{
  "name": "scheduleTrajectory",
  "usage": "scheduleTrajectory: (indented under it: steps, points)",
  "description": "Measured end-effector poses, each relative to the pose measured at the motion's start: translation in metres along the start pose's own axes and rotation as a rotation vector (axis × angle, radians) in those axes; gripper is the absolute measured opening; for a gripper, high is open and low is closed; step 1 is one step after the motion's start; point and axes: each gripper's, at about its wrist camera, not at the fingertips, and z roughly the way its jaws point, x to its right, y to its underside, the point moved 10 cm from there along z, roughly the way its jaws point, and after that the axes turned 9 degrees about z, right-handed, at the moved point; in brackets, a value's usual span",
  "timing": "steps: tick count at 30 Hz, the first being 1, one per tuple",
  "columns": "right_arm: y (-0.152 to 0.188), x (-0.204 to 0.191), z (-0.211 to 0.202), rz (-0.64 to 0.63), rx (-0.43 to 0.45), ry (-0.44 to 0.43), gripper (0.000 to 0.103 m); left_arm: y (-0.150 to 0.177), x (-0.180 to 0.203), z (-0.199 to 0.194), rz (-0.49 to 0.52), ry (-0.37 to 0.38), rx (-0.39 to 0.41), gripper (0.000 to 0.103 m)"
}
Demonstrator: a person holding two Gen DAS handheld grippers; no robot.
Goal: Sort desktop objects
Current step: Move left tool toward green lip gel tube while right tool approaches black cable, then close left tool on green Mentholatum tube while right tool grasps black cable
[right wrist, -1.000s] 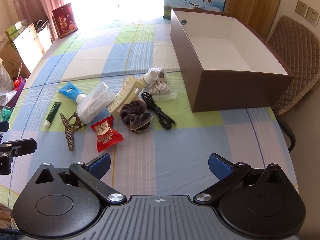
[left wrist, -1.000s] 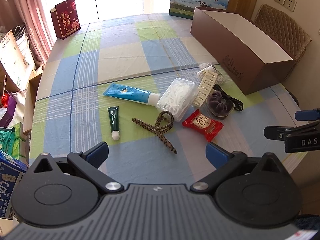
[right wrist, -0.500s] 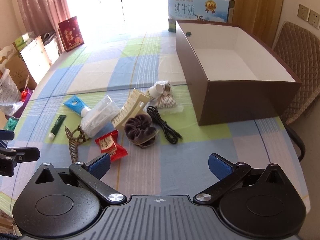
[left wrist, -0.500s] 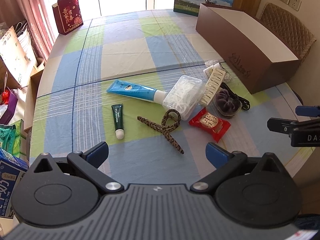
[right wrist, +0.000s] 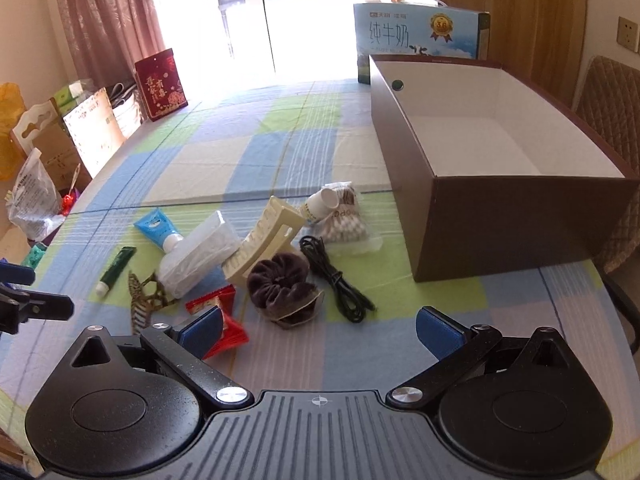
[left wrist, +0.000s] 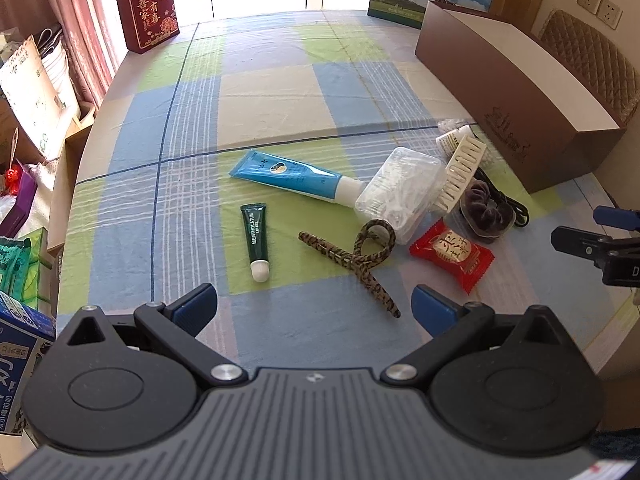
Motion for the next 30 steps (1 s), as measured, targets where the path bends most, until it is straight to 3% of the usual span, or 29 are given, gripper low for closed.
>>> scheduleTrajectory:
  steps: [2, 11, 30]
  points:
    - [-0.001, 0.004, 0.007, -0.021, 0.002, -0.003, 0.082, -0.001, -0.005, 0.005, -0.010, -0.005, 0.001, 0.102]
    - [-0.012, 0.030, 0.043, 0.013, -0.023, -0.039, 0.031, -0.003, -0.029, 0.027, -0.051, -0.036, -0.003, 0.101]
    - [-0.009, 0.019, 0.092, -0.159, -0.068, -0.074, 0.024, 0.001, -0.048, 0.059, -0.056, -0.048, -0.046, 0.089]
